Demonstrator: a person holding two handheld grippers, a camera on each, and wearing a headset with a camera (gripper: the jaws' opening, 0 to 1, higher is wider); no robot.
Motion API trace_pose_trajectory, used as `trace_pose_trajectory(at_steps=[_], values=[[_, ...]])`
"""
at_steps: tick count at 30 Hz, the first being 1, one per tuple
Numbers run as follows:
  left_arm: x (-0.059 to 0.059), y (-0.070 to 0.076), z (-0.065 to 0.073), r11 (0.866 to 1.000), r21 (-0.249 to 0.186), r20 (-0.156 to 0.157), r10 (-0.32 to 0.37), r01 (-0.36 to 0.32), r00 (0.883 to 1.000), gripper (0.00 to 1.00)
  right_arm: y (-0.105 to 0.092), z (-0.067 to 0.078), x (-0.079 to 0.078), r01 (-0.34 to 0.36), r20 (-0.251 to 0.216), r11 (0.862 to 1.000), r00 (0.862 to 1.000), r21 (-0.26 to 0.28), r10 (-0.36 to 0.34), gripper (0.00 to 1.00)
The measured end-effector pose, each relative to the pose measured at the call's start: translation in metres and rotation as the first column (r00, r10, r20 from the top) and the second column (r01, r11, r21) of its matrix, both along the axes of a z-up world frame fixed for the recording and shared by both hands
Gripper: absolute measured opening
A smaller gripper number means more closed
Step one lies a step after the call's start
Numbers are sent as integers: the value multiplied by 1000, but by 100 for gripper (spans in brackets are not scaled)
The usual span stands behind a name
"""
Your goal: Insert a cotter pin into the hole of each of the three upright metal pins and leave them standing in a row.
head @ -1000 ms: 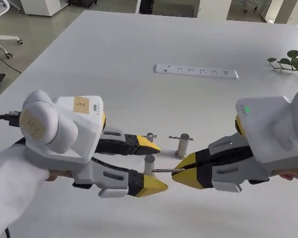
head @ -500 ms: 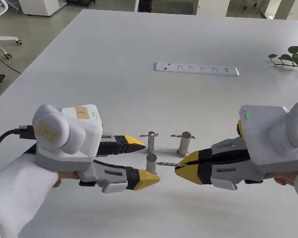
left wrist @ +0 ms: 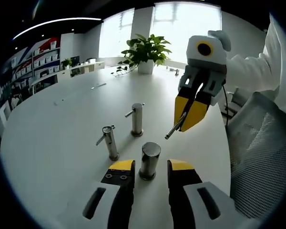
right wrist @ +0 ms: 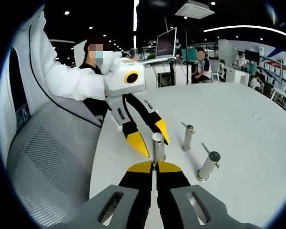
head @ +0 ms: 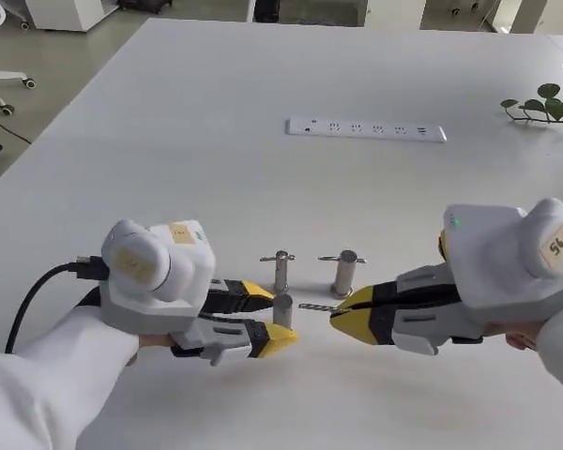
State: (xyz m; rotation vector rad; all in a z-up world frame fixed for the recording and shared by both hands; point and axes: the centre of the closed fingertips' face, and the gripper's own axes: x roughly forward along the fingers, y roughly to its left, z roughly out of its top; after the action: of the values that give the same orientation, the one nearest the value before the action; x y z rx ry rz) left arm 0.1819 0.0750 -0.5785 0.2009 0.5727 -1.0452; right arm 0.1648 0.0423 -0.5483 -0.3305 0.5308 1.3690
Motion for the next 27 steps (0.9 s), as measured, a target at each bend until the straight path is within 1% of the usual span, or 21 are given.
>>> trace_pose_trajectory(at_steps=[2,3,4,6,9,11,13,19,20,21,22,24,25,27], values=[[0,-1,-1,1000,-9,-4,-1,1,1000,22,1,-2,1,0,-1,1000,1000,-1,0,0],[1,0,-2,1000,-13,-12,9,-9,1000,19,1,-3,1,0,-2,1000,1000,-3,0,0],[1,0,-4,1000,-8,-21,10,-10,1000,17,1,-4,2,1,-4,1000,1000,-3,-1,0],[1,1,-6,1000,6,-18,12,-12,1000,14,2,-5,2,4,-7,1000,1000,-1,-4,0],[2,2,-6,1000,4,-13,20,-20,1000,12,2,-6,3,8,-12,1000,1000,3,-8,0],[2,2,-6,1000,-6,-17,22,-22,1000,12,1,-7,4,6,-10,1000,1000,-1,-6,0],[2,3,-6,999,-20,-31,29,-30,999,12,0,-8,5,0,-7,1000,1000,-5,0,0],[1,2,-6,999,-26,-30,27,-28,999,12,2,-14,6,12,-15,1000,1000,-8,-12,0],[2,2,-6,999,-27,-30,27,-28,999,12,2,-14,6,16,-19,1000,1000,-2,-16,0],[1,2,-6,999,-27,-32,28,-28,999,12,4,-12,6,14,-23,1000,1000,16,-14,0],[2,2,-6,999,-28,-34,30,-31,999,12,5,-11,5,15,-24,1000,1000,22,-15,0],[2,2,-6,998,-36,-52,41,-43,998,12,3,-14,6,10,-13,1000,1000,7,-10,0],[2,2,-6,999,-35,-44,36,-38,998,12,3,-15,5,9,-16,1000,1000,5,-9,0],[1,2,-6,999,-37,-46,36,-38,998,12,4,-15,6,14,-14,1000,1000,7,-14,0]])
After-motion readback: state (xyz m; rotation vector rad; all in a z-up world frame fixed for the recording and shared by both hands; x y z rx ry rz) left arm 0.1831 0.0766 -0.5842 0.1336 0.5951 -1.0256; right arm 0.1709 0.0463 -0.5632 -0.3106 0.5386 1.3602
